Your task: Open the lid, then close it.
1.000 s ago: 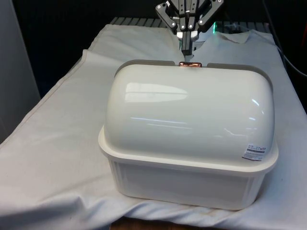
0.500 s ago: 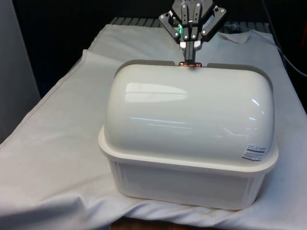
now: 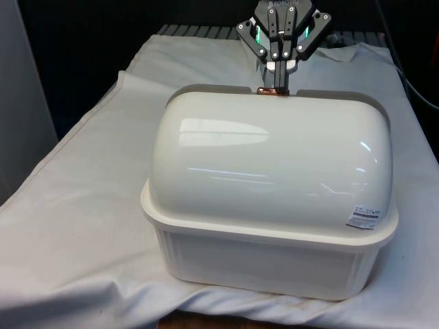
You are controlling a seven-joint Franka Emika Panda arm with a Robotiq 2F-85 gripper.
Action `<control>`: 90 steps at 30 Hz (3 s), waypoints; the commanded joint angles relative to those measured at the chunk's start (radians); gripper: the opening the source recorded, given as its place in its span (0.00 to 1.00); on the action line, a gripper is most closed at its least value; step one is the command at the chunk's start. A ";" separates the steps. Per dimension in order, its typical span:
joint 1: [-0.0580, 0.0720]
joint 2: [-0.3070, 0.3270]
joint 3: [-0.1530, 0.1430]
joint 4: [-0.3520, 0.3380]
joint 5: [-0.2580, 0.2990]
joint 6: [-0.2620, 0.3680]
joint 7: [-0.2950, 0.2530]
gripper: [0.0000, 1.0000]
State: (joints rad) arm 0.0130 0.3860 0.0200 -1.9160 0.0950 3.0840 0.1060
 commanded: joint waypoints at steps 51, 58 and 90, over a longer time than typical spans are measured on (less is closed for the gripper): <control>0.003 -0.179 0.068 -0.202 0.002 -0.278 0.140 0.00; 0.006 -0.163 0.060 -0.175 -0.007 -0.259 0.152 0.00; 0.005 -0.081 0.058 -0.118 0.002 -0.270 0.244 0.00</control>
State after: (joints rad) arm 0.0150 0.3010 0.0800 -2.0350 0.0950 2.8150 0.3390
